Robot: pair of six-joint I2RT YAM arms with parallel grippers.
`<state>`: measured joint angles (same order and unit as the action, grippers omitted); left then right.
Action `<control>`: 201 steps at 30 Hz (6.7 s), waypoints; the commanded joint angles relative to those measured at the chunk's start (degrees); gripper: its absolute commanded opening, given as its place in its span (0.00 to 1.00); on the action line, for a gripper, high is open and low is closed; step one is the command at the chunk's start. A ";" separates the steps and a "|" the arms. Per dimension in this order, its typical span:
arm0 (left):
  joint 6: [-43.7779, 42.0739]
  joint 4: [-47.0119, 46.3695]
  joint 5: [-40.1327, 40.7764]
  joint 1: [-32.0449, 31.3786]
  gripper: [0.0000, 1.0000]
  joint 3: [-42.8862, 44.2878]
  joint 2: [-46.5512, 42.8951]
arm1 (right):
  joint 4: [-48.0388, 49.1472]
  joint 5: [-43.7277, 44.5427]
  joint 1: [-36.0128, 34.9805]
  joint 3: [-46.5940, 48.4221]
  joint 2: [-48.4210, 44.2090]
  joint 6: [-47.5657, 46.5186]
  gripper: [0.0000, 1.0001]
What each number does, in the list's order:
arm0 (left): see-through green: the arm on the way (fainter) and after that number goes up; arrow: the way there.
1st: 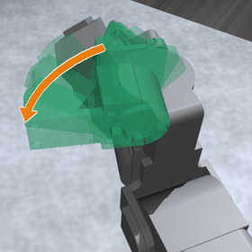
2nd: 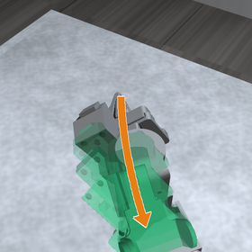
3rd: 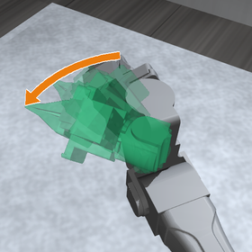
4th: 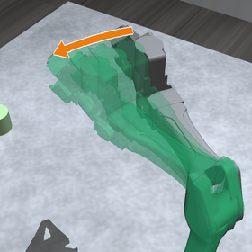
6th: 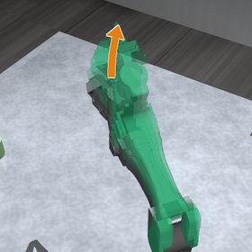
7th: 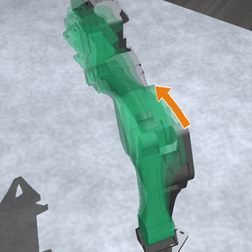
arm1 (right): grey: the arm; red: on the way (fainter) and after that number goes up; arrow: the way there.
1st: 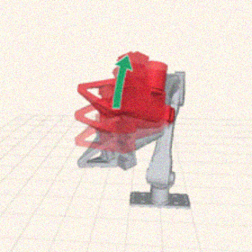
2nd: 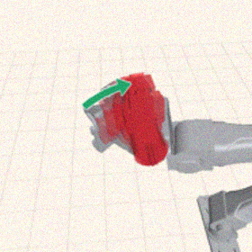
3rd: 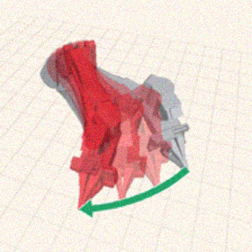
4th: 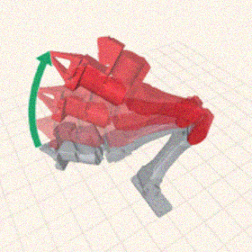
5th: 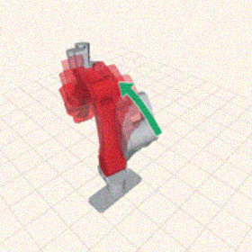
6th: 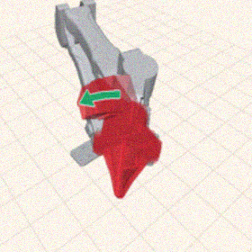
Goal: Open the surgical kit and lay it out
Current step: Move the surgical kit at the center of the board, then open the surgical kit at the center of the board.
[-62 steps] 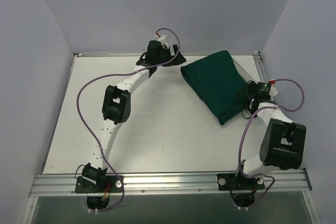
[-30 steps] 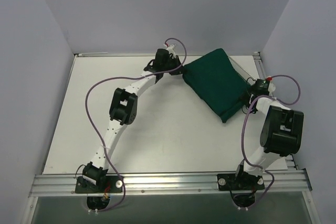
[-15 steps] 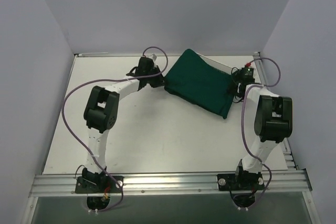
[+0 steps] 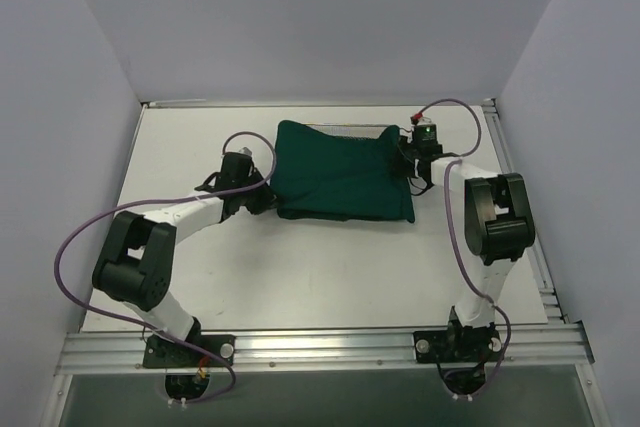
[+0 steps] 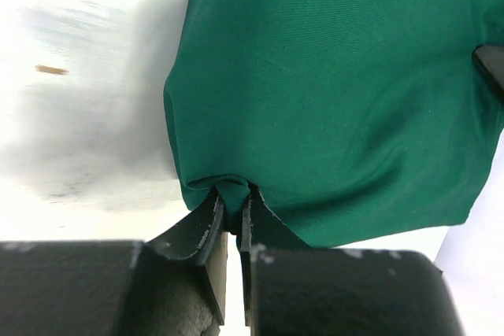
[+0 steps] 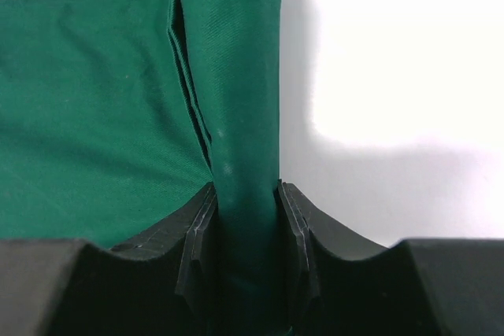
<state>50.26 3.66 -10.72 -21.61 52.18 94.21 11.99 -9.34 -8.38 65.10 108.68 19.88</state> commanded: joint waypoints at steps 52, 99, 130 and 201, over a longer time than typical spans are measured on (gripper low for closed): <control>-25.47 19.72 0.09 -15.22 0.66 15.49 -16.35 | -4.17 -18.34 -1.81 -22.03 -27.39 7.54 0.54; -33.39 8.11 43.95 -29.64 0.39 31.22 10.20 | 9.99 -32.93 -6.47 -15.01 -30.02 32.24 0.09; -20.46 30.79 10.99 36.81 0.94 8.91 -28.21 | -16.64 9.06 -39.94 23.83 -0.15 -4.93 0.88; -20.79 23.23 -11.96 29.17 0.94 4.59 -29.01 | -8.39 14.71 9.78 13.29 -10.44 4.20 0.90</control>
<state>34.61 28.16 -24.01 8.93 53.04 64.25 -2.26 13.30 0.75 74.48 92.42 21.30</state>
